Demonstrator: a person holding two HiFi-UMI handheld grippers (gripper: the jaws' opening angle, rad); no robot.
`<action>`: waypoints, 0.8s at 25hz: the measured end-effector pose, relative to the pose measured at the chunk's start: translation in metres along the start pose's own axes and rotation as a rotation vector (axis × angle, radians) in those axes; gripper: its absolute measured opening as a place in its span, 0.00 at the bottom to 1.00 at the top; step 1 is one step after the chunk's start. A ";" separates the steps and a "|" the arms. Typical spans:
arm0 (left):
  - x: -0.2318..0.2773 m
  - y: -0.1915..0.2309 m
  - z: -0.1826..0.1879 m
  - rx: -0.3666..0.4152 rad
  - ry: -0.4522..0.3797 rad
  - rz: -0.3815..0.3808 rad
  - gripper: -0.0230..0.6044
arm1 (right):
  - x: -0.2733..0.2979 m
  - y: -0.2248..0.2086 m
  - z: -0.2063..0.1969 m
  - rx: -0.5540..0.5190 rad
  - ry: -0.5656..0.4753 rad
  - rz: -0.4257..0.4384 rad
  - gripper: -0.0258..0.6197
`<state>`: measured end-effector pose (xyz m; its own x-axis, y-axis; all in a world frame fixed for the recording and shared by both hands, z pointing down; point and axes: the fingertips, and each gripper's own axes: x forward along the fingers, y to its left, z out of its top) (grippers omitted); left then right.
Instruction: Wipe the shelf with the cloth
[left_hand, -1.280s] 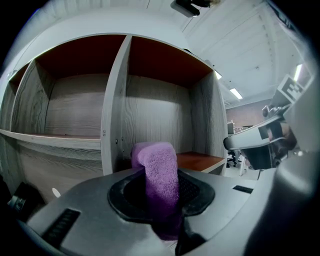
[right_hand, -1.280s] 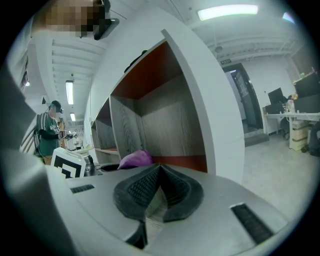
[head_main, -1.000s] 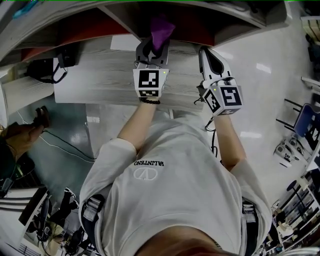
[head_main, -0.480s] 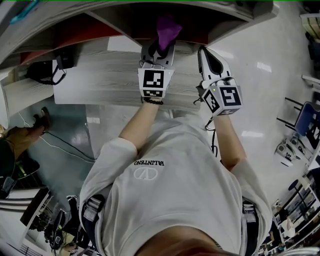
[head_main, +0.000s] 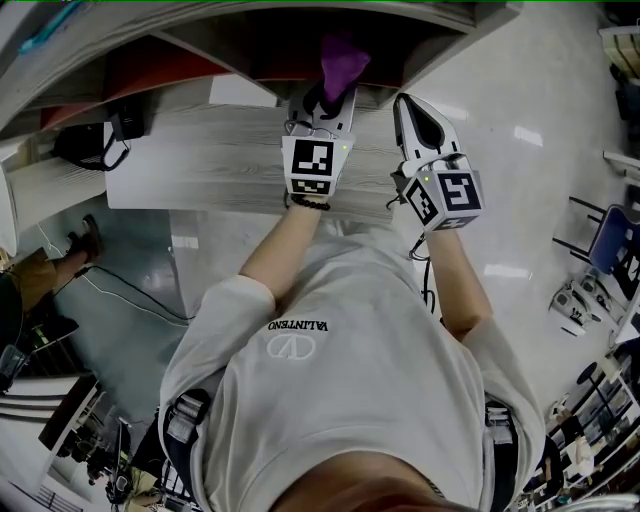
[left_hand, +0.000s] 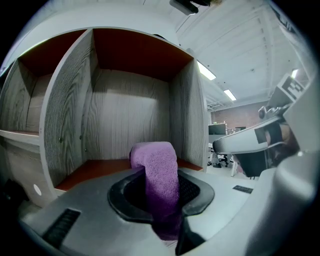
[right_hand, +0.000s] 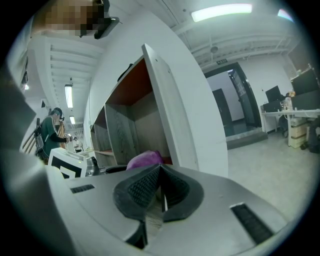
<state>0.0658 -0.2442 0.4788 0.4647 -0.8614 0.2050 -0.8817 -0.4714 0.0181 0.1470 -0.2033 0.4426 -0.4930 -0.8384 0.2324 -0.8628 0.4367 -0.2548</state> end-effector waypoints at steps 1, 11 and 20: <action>0.001 -0.002 0.001 0.000 0.000 0.001 0.19 | -0.001 -0.001 0.001 0.000 0.000 0.002 0.04; 0.010 -0.024 0.002 0.010 0.004 -0.018 0.19 | -0.008 -0.009 0.002 -0.002 -0.002 0.015 0.04; 0.017 -0.042 0.003 0.019 0.004 -0.029 0.19 | -0.019 -0.019 0.001 -0.001 -0.002 0.012 0.04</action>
<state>0.1106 -0.2396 0.4788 0.4900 -0.8464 0.2084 -0.8660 -0.4999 0.0058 0.1724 -0.1959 0.4424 -0.5036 -0.8334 0.2277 -0.8566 0.4473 -0.2571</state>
